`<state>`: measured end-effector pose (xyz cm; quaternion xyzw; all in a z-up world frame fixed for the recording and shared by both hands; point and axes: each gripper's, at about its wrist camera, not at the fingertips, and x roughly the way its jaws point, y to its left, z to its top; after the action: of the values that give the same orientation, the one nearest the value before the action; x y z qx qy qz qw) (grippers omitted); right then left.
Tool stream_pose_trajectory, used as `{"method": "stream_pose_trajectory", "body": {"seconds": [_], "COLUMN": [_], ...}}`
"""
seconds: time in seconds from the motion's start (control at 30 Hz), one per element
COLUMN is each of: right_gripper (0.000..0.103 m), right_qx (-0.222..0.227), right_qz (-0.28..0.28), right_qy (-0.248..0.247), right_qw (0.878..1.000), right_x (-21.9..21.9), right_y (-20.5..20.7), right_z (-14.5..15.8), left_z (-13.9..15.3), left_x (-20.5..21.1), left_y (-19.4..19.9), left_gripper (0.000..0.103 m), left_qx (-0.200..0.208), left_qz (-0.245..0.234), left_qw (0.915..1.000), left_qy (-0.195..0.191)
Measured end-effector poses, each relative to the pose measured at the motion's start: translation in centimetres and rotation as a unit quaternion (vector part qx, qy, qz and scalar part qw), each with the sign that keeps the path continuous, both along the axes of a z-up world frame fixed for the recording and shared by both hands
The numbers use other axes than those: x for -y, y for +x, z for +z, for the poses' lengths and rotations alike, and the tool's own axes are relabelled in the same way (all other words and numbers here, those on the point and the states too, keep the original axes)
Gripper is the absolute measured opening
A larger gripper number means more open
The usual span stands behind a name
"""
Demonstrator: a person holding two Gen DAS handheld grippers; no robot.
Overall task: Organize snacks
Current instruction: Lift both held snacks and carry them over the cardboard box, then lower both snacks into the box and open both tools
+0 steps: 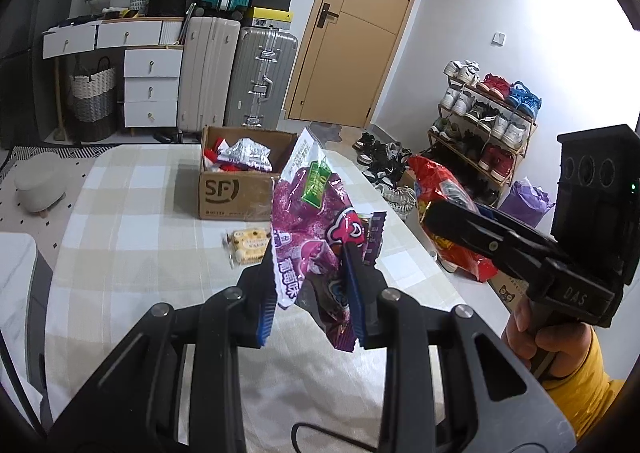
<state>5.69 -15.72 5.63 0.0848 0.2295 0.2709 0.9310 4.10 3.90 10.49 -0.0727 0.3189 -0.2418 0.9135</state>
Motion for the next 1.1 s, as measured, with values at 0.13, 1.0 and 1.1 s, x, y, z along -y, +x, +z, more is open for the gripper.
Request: {"method": "stream_pose_trajectory", "body": {"seconds": [0.13,1.0,1.1], "right_gripper": [0.053,0.053,0.053], "right_qx": [0.007,-0.046,-0.061], "right_qz": [0.000,-0.074,-0.076], "right_qy": [0.001,0.030,0.022], "right_qw": [1.000,0.996,0.995], "right_x": [-0.1,3.3,3.3], "right_y": [1.7,22.8,25.4], "right_z": [0.9,1.4,0.1], "left_z": [0.9,2.6,1.4], "left_x": [0.4,2.6,3.8], "left_y": [1.8,28.3,31.5], "left_gripper": [0.027,0.027,0.027], "left_qx": [0.005,-0.013,-0.022], "left_qz": [0.000,0.058,0.048], "left_qw": [1.0000,0.9976,0.9978], "left_qy": [-0.003,0.036,0.040]}}
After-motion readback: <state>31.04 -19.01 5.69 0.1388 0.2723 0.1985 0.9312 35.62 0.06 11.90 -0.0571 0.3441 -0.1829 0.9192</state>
